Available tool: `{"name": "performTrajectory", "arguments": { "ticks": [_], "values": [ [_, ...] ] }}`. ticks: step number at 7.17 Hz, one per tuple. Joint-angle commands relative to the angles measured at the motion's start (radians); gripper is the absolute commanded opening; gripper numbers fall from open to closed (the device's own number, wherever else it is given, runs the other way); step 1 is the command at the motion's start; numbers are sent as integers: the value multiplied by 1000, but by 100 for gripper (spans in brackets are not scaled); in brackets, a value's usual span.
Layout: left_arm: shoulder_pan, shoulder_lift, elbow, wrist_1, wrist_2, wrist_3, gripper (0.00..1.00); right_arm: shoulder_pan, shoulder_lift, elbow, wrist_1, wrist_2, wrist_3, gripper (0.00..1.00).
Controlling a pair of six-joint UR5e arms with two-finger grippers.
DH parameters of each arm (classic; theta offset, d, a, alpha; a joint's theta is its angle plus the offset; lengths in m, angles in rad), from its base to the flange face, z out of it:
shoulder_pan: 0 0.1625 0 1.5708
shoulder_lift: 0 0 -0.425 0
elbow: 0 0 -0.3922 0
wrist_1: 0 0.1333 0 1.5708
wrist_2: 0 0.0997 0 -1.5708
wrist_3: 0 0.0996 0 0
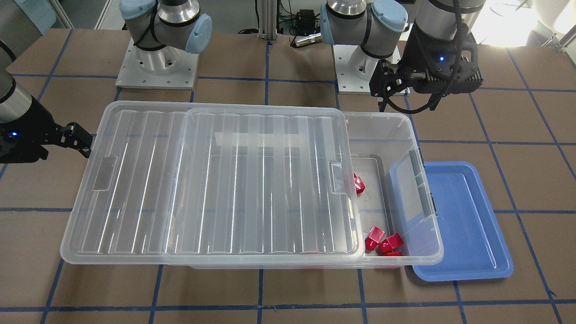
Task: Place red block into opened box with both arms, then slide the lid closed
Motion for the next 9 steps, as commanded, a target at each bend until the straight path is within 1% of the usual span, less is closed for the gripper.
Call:
{"name": "performTrajectory", "arguments": {
  "ticks": [1, 2, 3, 5, 6, 7, 8, 9],
  "values": [
    [3, 54, 9, -14, -50, 8, 100, 80, 0, 5, -5, 13, 37, 100],
    [-1, 39, -12, -30, -22, 8, 100, 107, 0, 5, -6, 42, 64, 100],
    [-1, 70, -13, -30, 10, -4, 100, 139, 0, 5, -8, 50, 95, 100],
    [-1, 73, -20, -33, 1, -3, 100, 209, 0, 2, -12, 50, 153, 100],
    [17, 49, -26, -24, 3, 0, 100, 223, 2, 2, -12, 52, 173, 100],
    [11, 36, -37, -22, 3, -9, 100, 225, 0, 0, -12, 55, 175, 100],
    [11, 38, -25, -25, -2, -8, 100, 225, 3, 0, -12, 73, 175, 100],
    [17, 42, -20, -30, -43, 2, 100, 225, 8, -14, -14, 70, 171, 100]
  ]
}}
